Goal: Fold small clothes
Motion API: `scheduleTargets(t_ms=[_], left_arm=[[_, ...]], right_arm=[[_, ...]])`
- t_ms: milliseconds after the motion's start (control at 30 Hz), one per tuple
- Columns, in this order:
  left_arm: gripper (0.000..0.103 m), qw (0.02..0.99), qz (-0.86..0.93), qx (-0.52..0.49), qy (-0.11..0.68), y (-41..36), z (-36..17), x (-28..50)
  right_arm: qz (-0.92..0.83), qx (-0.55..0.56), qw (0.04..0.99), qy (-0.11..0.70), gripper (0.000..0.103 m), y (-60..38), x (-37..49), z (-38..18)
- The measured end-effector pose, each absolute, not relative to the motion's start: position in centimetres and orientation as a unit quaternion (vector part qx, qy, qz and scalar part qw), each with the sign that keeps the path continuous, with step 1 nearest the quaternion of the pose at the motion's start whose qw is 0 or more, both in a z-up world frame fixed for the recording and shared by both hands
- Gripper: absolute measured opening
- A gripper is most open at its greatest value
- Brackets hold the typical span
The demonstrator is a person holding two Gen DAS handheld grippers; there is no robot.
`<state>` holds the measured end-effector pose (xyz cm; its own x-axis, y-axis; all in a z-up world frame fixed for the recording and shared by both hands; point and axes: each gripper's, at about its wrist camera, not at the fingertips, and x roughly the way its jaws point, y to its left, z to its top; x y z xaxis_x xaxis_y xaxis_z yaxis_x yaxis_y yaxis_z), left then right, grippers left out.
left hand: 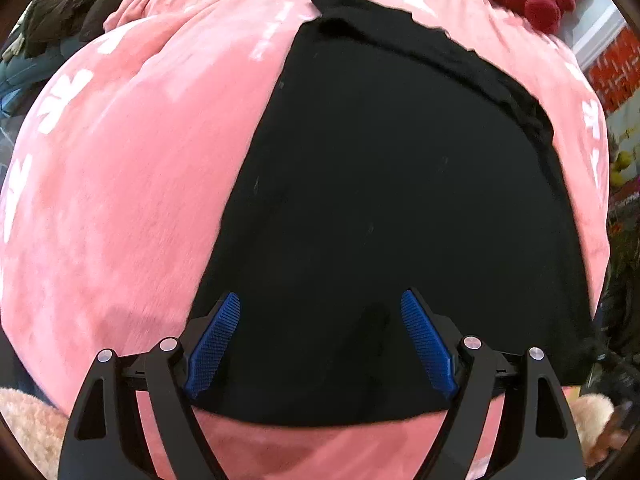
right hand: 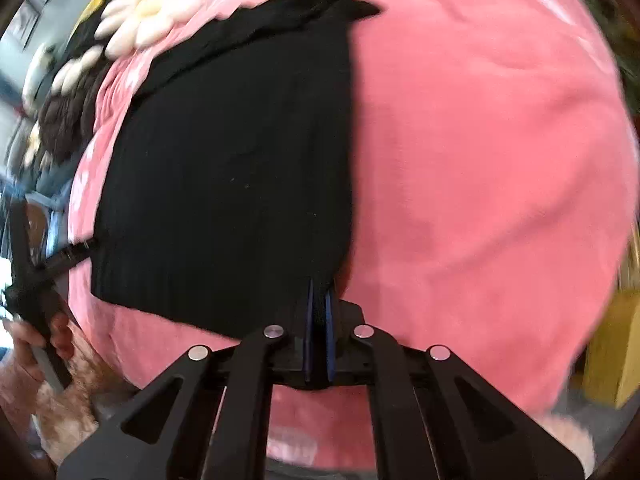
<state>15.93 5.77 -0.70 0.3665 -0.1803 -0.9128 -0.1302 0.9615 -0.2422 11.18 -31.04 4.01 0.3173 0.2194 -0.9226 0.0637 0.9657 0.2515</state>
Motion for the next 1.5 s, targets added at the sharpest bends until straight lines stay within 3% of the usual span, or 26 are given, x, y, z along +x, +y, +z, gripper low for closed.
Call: scheduleTargets(t_ms=[133, 367, 400, 433, 500, 700, 800, 933, 1233, 1500], left_arm=[[0.080, 0.823, -0.043, -0.125, 0.553, 4.6, 0.0, 16.7], [0.084, 0.865, -0.159, -0.055, 0.472, -5.3, 6.0, 27.2], [0.084, 0.867, -0.171, -0.040, 0.466, -7.0, 6.4, 28.5], [0.085, 0.869, -0.188, -0.022, 0.457, -9.0, 6.6, 30.0], [0.086, 0.870, -0.225, 0.027, 0.437, -13.7, 6.2, 32.6], [0.086, 0.861, -0.224, 0.118, 0.440, -21.1, 0.7, 39.7], [0.075, 0.866, -0.216, 0.107, 0.437, -20.6, -1.0, 41.7], [0.006, 0.856, -0.272, 0.009, 0.439, -18.2, 0.2, 43.1], [0.006, 0.879, -0.228, -0.231, 0.349, -1.3, 7.3, 41.6], [0.006, 0.916, -0.120, -0.251, 0.290, 12.6, 13.3, 37.2]], right_arm=[[0.006, 0.126, 0.770, 0.626, 0.004, -33.2, 11.2, 1.1], [0.035, 0.130, 0.843, 0.520, 0.011, -32.4, 18.5, 8.0], [0.039, 0.131, 0.850, 0.509, 0.018, -32.3, 19.2, 8.5], [0.042, 0.134, 0.853, 0.503, 0.033, -32.3, 19.5, 8.7], [0.044, 0.145, 0.856, 0.495, 0.044, -32.6, 19.9, 8.6], [0.036, 0.149, 0.848, 0.508, 0.044, -32.0, 20.2, 6.6], [0.027, 0.158, 0.842, 0.516, 0.047, -32.1, 20.3, 5.5], [0.017, 0.159, 0.837, 0.523, 0.050, -32.7, 20.2, 4.1], [0.057, 0.088, 0.861, 0.498, 0.054, -28.9, 24.0, 6.1], [0.168, -0.057, 0.866, 0.467, 0.054, -16.4, 36.1, 6.3]])
